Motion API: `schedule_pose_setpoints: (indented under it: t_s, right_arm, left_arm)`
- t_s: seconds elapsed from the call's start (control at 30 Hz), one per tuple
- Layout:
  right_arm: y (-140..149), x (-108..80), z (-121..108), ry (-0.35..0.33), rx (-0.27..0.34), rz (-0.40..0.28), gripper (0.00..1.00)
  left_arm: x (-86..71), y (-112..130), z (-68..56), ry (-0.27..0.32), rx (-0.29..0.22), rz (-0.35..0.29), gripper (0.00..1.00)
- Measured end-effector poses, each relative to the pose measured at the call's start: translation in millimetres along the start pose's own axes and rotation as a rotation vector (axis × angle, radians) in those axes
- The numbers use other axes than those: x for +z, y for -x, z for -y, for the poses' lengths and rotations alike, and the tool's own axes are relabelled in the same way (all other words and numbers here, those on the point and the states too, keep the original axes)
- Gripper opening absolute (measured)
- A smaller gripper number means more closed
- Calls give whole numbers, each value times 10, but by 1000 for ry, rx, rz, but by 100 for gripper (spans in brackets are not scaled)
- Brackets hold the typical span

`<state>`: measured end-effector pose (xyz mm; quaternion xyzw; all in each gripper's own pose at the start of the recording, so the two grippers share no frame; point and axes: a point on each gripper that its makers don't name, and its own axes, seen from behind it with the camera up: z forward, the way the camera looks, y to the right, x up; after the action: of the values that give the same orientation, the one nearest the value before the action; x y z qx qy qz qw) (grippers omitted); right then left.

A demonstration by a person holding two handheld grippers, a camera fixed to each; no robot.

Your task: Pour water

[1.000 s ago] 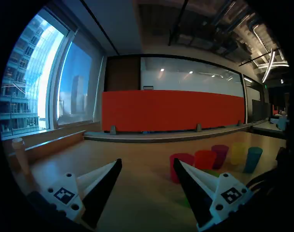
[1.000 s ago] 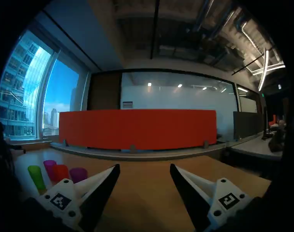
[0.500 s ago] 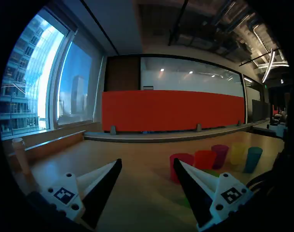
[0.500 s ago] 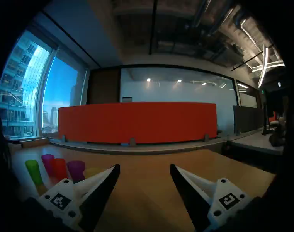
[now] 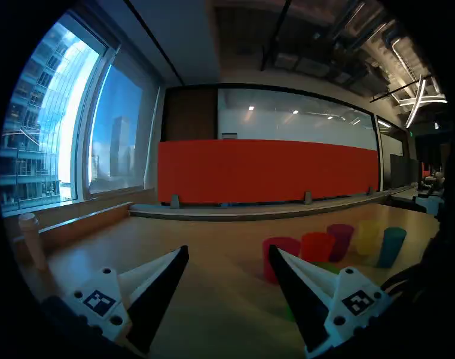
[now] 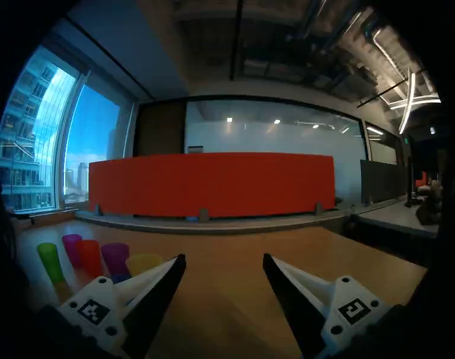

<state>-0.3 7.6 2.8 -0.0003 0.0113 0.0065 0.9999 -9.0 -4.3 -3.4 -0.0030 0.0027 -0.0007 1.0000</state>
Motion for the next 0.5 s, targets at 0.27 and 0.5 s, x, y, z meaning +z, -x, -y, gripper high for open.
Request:
schedule_pose_setpoints:
  t_s: [0.27, 0.5]
  right_arm:
    - [53, -1, -7, 3, 1, 12, 100]
    - [56, 9, -11, 5, -2, 15, 100]
  left_arm:
    - [8, -4, -5, 0, 0, 0, 99]
    - [7, -2, -1, 0, 0, 0, 99]
